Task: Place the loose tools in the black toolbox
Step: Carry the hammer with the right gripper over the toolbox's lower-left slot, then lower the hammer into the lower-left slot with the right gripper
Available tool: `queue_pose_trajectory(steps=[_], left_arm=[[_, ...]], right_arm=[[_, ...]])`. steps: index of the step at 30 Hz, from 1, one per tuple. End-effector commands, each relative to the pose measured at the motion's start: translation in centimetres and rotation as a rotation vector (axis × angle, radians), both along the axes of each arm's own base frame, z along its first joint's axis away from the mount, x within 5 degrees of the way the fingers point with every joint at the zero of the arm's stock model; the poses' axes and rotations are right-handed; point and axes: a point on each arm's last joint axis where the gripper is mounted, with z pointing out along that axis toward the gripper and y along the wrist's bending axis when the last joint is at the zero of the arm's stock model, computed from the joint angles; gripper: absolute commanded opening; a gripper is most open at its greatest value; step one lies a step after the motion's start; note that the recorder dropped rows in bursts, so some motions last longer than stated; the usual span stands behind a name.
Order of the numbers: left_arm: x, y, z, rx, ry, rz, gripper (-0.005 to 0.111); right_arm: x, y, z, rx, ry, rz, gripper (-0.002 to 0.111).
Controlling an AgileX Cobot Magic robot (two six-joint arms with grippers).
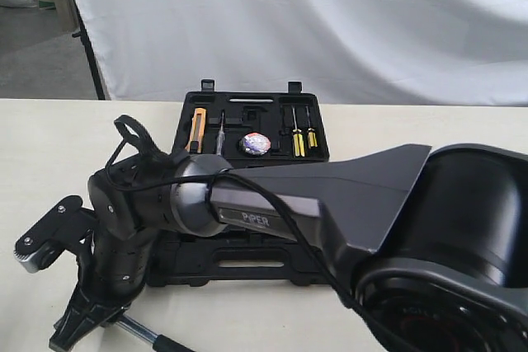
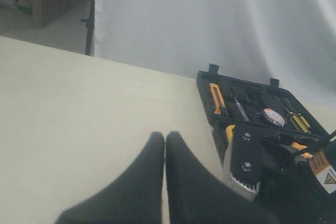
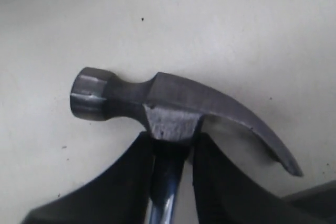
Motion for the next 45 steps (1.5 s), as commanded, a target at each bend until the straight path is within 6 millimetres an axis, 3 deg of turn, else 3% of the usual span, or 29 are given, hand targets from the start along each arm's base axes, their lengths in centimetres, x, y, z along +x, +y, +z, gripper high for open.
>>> queue_pose_trajectory(steps=[1,9,14,18,22,26,32,35,45], left_arm=[[-0.1,0.1,0.2,0.002,-0.013,0.026,0.001],[-0.1,0.1,0.2,0.002,-0.013,0.026,0.001],[-0.1,0.1,0.2,0.002,-0.013,0.026,0.001],[-0.1,0.1,0.2,0.002,-0.013,0.026,0.001],[-0.1,0.1,0.2,0.002,-0.013,0.026,0.001],[-0.1,0.1,0.2,0.002,-0.013,0.026,0.001],[-0.1,0.1,0.2,0.002,-0.013,0.026,0.001],[-0.1,0.1,0.2,0.002,-0.013,0.026,0.001],[-0.1,0.1,0.2,0.002,-0.013,0.026,0.001]], right_arm=[[-0.6,-1.0,0.5,-0.086,0.043,0.021,0.0],[-0.3,-2.6,5.4,-0.108,0.021,0.036,0.0],[1.5,-4.2,8.3,-0.081,-0.008,-0.003,0.0],[3.9,-5.9,9.4,-0.1,-0.067,-0.044,0.0],[7.0,-7.4,9.2,-0.117,-0.149,-0.083,0.0],[9.3,-7.3,8.0,-0.046,-0.241,-0.035,0.0],[9.9,-6.5,5.1,-0.073,-0.32,0.181,0.0],[10.0,-6.4,3.9,-0.091,-0.306,0.189,0.0],[9.4,-5.9,3.4,-0.1,-0.311,0.251,0.0]])
